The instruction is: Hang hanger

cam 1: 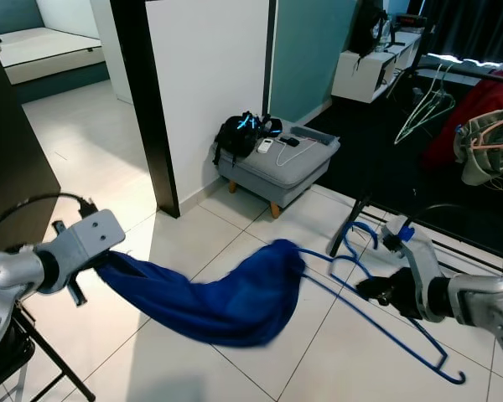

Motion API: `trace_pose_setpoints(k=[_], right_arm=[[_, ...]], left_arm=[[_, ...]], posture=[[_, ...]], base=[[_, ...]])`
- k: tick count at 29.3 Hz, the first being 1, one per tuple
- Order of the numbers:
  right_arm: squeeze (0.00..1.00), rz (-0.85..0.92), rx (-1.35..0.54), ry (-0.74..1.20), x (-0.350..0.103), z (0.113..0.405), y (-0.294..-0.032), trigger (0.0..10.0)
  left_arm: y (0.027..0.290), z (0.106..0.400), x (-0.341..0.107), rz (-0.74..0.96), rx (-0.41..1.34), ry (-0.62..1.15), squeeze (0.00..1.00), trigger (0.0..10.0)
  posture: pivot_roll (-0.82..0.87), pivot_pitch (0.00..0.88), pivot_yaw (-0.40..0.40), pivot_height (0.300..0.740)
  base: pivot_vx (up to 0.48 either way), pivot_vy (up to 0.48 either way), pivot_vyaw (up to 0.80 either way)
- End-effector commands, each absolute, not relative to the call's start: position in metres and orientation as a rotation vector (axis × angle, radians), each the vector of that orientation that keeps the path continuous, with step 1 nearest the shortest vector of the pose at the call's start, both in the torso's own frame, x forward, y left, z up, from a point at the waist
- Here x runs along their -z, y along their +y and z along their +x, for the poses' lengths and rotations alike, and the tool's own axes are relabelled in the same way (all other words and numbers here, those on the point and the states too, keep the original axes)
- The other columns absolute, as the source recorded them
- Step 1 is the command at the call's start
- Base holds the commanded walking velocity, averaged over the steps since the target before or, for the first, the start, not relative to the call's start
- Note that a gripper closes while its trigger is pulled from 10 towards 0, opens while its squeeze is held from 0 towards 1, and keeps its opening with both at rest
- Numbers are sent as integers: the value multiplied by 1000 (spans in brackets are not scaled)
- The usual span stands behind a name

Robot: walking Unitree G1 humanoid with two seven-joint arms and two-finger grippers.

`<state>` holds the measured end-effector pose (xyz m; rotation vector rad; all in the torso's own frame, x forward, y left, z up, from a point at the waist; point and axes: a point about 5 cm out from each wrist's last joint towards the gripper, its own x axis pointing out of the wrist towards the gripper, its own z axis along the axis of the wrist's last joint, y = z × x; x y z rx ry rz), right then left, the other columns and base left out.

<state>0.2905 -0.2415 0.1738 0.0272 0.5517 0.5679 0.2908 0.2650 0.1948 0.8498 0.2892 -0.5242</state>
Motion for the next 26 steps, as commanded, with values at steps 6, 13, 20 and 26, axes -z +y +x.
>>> trace_pose_setpoints(k=[6,13,20,26], right_arm=[[0,135,-112,620,-156,300,-300,10000],[0,160,-369,584,-170,286,-283,10000],[0,128,-604,532,-187,276,-265,10000],[0,124,-685,484,-197,277,-246,10000]], left_arm=[[277,290,-193,862,508,345,0,10000],[278,286,-192,859,516,370,0,10000],[275,286,-194,851,530,370,0,10000],[264,288,-194,832,571,344,0,10000]], posture=[[22,0,2,740],[18,0,4,740],[11,0,2,740],[6,0,3,740]], base=[[0,0,0],[0,0,0],[0,0,0],[0,0,0]])
